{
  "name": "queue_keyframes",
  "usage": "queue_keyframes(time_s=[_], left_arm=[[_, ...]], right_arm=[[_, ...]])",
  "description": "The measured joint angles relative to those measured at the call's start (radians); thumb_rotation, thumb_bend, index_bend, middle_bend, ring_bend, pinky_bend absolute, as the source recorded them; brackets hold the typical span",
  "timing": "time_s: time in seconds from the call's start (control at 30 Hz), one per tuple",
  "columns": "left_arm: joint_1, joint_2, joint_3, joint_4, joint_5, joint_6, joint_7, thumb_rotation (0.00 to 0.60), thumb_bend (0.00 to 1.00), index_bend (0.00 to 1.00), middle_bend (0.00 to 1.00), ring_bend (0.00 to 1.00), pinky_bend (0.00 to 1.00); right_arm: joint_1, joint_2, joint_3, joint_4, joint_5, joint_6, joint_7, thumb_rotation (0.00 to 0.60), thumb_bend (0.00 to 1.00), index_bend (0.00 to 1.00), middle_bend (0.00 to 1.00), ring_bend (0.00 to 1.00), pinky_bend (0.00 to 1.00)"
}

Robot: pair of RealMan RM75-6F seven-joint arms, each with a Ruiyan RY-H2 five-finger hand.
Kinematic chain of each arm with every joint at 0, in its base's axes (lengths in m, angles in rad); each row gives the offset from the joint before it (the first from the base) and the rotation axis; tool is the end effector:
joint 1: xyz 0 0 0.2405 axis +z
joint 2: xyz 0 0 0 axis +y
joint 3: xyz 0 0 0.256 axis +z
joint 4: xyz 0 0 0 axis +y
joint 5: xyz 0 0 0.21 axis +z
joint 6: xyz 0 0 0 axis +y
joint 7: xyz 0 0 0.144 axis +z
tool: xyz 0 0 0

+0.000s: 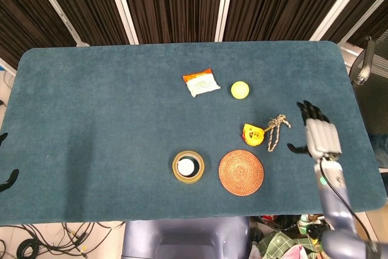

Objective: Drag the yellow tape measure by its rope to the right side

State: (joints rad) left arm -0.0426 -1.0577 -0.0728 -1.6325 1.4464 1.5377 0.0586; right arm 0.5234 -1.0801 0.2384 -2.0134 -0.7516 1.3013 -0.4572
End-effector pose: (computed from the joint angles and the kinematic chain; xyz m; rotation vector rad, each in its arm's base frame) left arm -0.3204 0.1719 0.1902 -1.3041 -0.8173 -0.8221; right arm -0.2038 -0.2969 0.1444 1.3149 -1.1014 0.7977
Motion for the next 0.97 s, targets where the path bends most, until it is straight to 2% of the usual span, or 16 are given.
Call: queue_keyframes(time_s=[0.1,0.27,0.43,0.53,0.7,0.97], left_arm=[[0.002,-0.002,0.0,0.002,0.006,0.01,0.008,0.6,0.3,0.1,0.0,0.0,0.0],[0.004,-0.004,0.003,0.001,0.014,0.013,0.016,0.6,0.3,0.1,0.0,0.0,0.0],[0.006,-0.006,0.009,-0.004,0.027,0.02,0.021,0.6,0.3,0.1,0.0,0.0,0.0],[0.007,-0.007,0.014,-0.01,0.031,0.016,0.02,0.6,0.3,0.1,0.0,0.0,0.0],[0.007,-0.003,0.024,-0.034,0.028,-0.002,0.004,0.6,0.3,0.1,0.0,0.0,0.0],[0.01,-0.001,0.047,-0.06,0.045,-0.017,0.018,0.6,0.3,0.1,0.0,0.0,0.0]], right_arm=[[-0.059,0.021,-0.049,-0.031,-0.091,0.046,0.031,0.6,0.09,0.0,0.0,0.04,0.15],[-0.196,0.033,-0.179,-0.038,-0.333,0.157,0.098,0.6,0.09,0.0,0.0,0.04,0.15],[-0.345,0.013,-0.314,0.033,-0.607,0.286,0.15,0.6,0.09,0.0,0.0,0.04,0.15],[-0.414,-0.009,-0.367,0.099,-0.696,0.348,0.161,0.6,0.09,0.0,0.0,0.04,0.15],[-0.455,-0.023,-0.382,0.161,-0.736,0.376,0.164,0.6,0.09,0.0,0.0,0.04,0.15],[-0.461,-0.041,-0.347,0.226,-0.751,0.369,0.22,0.6,0.09,0.0,0.0,0.04,0.15]])
